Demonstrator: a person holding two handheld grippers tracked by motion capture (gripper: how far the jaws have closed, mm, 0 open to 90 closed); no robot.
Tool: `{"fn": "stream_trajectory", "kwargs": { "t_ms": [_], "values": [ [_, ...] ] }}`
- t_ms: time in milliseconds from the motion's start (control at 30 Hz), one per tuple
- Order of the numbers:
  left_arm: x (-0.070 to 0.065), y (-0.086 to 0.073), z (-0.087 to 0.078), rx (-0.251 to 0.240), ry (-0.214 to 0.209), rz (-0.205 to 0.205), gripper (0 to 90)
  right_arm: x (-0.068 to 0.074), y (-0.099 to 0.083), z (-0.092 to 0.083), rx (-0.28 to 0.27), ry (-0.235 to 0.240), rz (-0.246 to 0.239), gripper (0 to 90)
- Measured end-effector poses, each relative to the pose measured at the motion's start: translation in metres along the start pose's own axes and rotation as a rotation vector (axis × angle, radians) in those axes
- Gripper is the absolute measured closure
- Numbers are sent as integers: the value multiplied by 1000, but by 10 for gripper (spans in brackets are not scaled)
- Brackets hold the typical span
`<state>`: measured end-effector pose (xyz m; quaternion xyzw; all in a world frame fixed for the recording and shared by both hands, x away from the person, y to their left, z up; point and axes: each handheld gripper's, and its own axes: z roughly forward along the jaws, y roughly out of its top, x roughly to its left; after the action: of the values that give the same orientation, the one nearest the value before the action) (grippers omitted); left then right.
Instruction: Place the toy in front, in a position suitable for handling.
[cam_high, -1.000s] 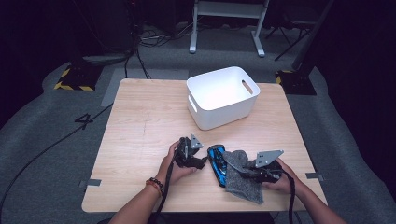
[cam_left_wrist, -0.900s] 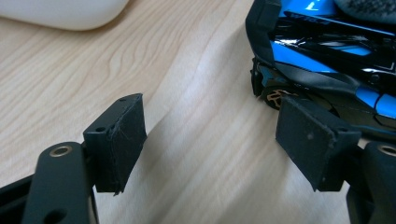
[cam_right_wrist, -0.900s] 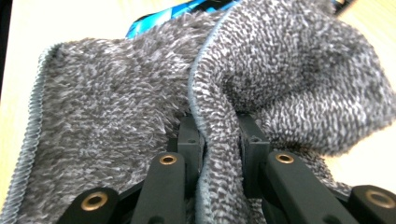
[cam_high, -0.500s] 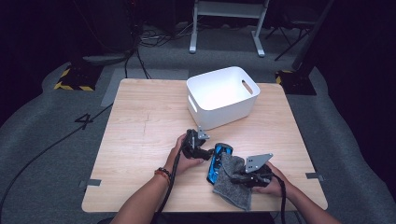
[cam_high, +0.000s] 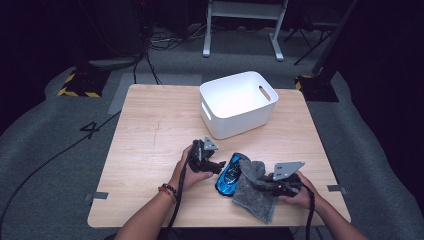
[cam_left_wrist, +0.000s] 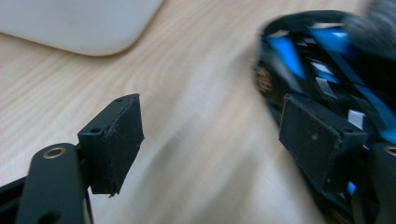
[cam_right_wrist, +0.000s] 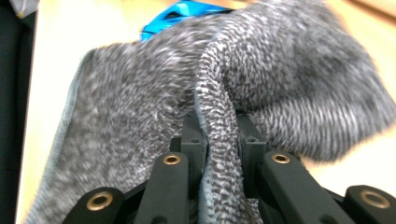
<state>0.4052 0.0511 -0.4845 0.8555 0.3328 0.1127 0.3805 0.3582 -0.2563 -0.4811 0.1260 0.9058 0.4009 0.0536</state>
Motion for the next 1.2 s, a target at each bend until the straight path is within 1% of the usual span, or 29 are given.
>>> {"fn": "stream_trajectory", "kwargs": {
  "t_ms": [33, 67, 133, 167, 200, 267, 300, 333, 367, 433, 500, 533, 567, 600, 633, 667, 700, 767, 867, 900, 967, 1033, 1100, 1167, 1200],
  "values": [
    [-4, -3, -5, 2, 0, 8, 216, -4, -4, -8, 1, -28, 15, 785],
    [-9, -6, -9, 0, -9, 16, 211, -8, -7, -13, 12, -61, 19, 785],
    [-16, -12, -16, -8, -28, 8, 203, -18, -13, -22, 10, -111, 54, 786],
    [-21, -17, -19, -15, -52, 0, 197, -21, -15, -25, 5, -129, 73, 786],
    [-25, -19, -21, -11, -60, 4, 188, -27, -18, -28, 6, -165, 97, 786],
    [-36, -26, -25, -14, -79, 8, 182, -36, -21, -27, 16, -220, 128, 785],
    [-41, -29, -26, -18, -87, 3, 179, -41, -22, -25, 32, -253, 140, 782],
    [-45, -32, -25, -9, -96, 6, 174, -45, -23, -22, 48, -273, 148, 781],
    [-51, -34, -23, 5, -101, 18, 169, -50, -23, -19, 57, -281, 161, 780],
    [-58, -36, -19, 23, -115, 26, 167, -56, -23, -14, 64, -286, 174, 777],
    [-68, -35, -13, 42, -114, 33, 168, -61, -22, -11, 65, -288, 182, 776],
    [-71, -34, -10, 53, -110, 46, 167, -62, -21, -9, 62, -291, 186, 775],
    [-73, -33, -7, 61, -101, 48, 166, -63, -20, -8, 62, -294, 184, 774],
    [-76, -32, -2, 65, -80, 42, 157, -64, -19, -7, 65, -297, 185, 772],
    [-78, -31, 1, 60, -57, 46, 146, -64, -19, -6, 65, -299, 183, 771],
    [-79, -29, 3, 63, -46, 52, 147, -65, -18, -6, 66, -300, 182, 771],
    [-79, -27, 5, 62, -35, 48, 143, -65, -18, -6, 65, -301, 182, 771],
    [-80, -23, 10, 56, -15, 31, 153, -65, -19, -6, 65, -300, 184, 771],
    [-83, -18, 16, 61, 19, 40, 154, -64, -19, -6, 67, -302, 180, 770],
    [-83, -17, 18, 58, 24, 44, 153, -64, -19, -6, 68, -302, 177, 770],
    [-82, -13, 21, 65, 21, 43, 157, -64, -19, -6, 68, -299, 180, 769],
    [-80, -11, 21, 76, 13, 54, 160, -64, -19, -6, 67, -300, 182, 768],
    [-76, -11, 19, 85, -9, 74, 173, -63, -19, -6, 67, -297, 181, 766],
    [-71, -14, 16, 85, -17, 84, 190, -64, -20, -8, 66, -292, 182, 766],
    [-68, -16, 13, 79, -41, 104, 201, -64, -20, -9, 63, -292, 183, 767]
  ]
}}
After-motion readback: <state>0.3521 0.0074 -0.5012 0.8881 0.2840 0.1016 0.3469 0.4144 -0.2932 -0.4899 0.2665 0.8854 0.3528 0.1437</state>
